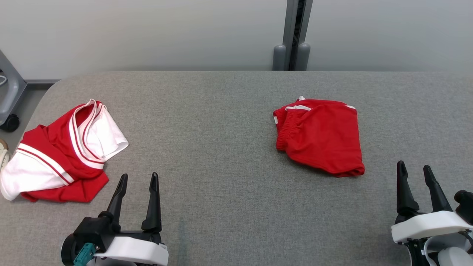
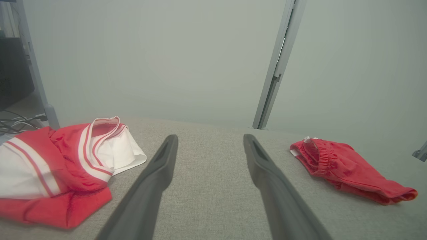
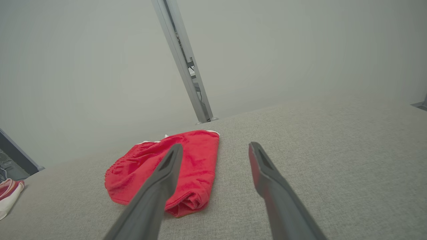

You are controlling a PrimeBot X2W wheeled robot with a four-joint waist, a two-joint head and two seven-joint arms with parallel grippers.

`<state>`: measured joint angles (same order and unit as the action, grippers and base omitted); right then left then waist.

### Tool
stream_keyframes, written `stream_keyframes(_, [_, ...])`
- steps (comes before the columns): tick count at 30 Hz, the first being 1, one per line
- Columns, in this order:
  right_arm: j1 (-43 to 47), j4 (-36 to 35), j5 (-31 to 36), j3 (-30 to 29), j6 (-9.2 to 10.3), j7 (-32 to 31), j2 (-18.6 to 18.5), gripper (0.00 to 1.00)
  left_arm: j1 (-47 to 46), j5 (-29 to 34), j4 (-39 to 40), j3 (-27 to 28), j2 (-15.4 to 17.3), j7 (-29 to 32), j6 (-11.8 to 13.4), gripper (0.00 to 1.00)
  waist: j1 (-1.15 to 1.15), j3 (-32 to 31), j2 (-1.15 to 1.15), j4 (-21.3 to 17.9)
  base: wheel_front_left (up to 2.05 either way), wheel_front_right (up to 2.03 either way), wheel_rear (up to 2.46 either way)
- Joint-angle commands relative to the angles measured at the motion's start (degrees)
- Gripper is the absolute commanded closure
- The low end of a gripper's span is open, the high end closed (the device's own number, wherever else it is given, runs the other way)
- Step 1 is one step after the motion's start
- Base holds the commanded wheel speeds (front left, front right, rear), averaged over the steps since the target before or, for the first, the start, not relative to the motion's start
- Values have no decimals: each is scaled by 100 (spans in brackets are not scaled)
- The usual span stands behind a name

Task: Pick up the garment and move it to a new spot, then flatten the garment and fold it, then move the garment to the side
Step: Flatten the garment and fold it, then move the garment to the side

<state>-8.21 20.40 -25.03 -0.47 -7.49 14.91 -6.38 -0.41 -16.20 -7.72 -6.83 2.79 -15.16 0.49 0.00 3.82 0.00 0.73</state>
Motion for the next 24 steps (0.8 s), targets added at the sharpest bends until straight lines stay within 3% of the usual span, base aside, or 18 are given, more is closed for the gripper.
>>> stream_keyframes(1, [30, 4, 13, -18, -2, 29, -16, 0, 14, 29, 1, -2, 23, -9, -32, 0, 0, 3, 0, 14, 0, 0, 0])
stream_keyframes(5, [31, 68, -43, -1, -2, 30, -21, 0, 19, 34, 6, -15, 22, -10, -43, 0, 0, 17, 0, 49, 0, 0, 0])
stream_keyframes(10, [-237, 446, -726, 233, -2, 3, -121, 0, -45, 52, -26, -65, 22, -10, -80, 0, 0, 125, 0, 117, 0, 0, 0])
stream_keyframes(18, [-1181, 1278, -2068, 771, -2, -1036, -597, 0, -221, 103, -248, -227, 22, -10, -166, 0, 0, 463, 0, 371, 0, 0, 0])
stream_keyframes(24, [-1747, 1760, -2559, 887, -2, -1547, -933, 0, -309, 76, -293, -323, 22, -10, -186, 0, 0, 668, 0, 627, 0, 0, 0])
